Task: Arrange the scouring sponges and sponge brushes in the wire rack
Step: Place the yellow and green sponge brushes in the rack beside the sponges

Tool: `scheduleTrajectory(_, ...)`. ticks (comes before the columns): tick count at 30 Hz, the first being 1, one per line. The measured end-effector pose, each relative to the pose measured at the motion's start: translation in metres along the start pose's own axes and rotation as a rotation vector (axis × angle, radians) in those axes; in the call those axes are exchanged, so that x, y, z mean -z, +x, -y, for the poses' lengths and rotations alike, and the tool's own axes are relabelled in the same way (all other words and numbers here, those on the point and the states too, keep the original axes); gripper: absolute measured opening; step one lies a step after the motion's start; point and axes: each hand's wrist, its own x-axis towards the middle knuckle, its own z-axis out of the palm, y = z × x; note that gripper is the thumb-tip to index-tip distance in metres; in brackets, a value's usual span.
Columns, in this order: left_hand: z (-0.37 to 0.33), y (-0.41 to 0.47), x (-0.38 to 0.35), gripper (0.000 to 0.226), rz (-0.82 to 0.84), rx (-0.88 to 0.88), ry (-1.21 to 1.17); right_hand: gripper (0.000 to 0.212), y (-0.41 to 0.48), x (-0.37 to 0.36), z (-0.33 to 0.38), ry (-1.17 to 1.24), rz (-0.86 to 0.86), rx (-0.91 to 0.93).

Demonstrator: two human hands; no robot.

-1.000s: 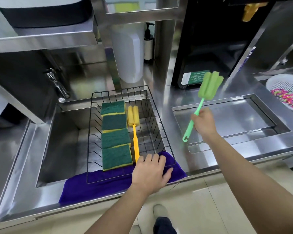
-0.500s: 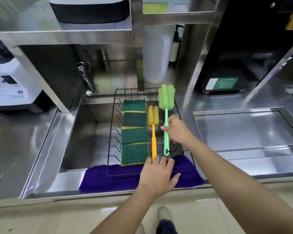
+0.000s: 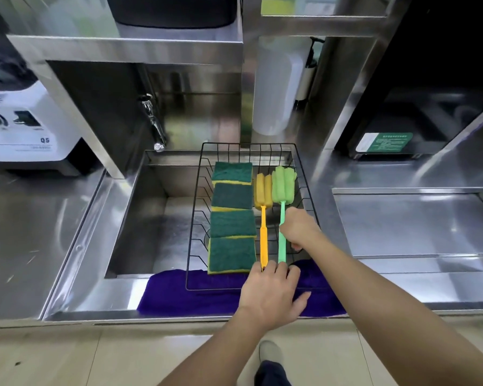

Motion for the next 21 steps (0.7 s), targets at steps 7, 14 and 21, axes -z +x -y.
scheduleTrajectory(7, -0.003, 0.000, 0.014, 0.047, -0.042, 0.077, -0.230, 0.018, 0.015, 0.011, -0.005, 0.112, -0.276, 0.088)
scheduleTrajectory(14, 0.051, 0.056, 0.026, 0.033, -0.248, 0.346, -0.346, 0.051, 0.039, 0.031, -0.008, -0.087, -0.380, 0.296)
scheduleTrajectory(21, 0.122, 0.129, 0.012, 0.089, 0.244, 0.297, -0.169, 0.107, 0.065, 0.039, -0.013, -0.271, -0.221, 0.336)
